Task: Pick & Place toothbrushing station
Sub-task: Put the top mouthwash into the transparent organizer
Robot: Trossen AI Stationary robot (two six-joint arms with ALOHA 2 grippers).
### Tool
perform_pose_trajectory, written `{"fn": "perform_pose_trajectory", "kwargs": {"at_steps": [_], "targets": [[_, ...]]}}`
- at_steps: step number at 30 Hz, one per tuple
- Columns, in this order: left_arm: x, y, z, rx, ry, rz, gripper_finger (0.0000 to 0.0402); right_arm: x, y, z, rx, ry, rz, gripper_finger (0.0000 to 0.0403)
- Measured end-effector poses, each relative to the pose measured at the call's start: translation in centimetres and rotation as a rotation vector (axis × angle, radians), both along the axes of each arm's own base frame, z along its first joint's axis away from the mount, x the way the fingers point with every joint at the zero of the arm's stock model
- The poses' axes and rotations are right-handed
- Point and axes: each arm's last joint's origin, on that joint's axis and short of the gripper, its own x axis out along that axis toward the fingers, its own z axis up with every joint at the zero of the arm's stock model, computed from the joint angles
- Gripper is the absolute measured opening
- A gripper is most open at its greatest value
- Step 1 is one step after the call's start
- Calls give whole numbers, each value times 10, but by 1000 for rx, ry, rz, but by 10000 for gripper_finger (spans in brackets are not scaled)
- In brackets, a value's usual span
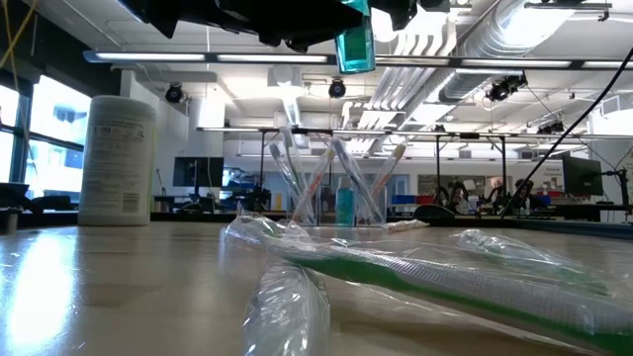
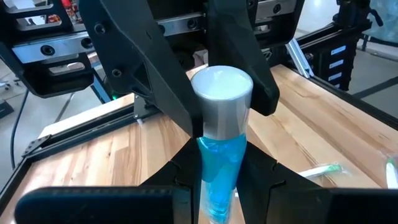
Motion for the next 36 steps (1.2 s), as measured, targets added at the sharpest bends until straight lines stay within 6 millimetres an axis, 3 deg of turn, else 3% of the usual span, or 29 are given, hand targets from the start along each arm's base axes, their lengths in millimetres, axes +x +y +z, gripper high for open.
{"fn": "perform_pose_trajectory", "kwargs": {"at_steps": [6, 16, 23, 30, 36], "targets": [[0, 0, 0, 2, 3, 1, 71, 0, 0, 0, -1, 3, -5, 91], [-2, 0, -9, 67, 90, -4, 263, -5, 10, -6, -47, 42, -151, 91], [-14, 4, -13, 60, 244, 86, 316, -24, 16, -4, -121, 125, -307, 91], [-33, 12, -13, 53, 396, 290, 319, -45, -21, 8, -27, 217, -460, 91], [-41, 15, -9, 62, 426, 344, 319, -40, -65, 10, 56, 92, -341, 91]]}}
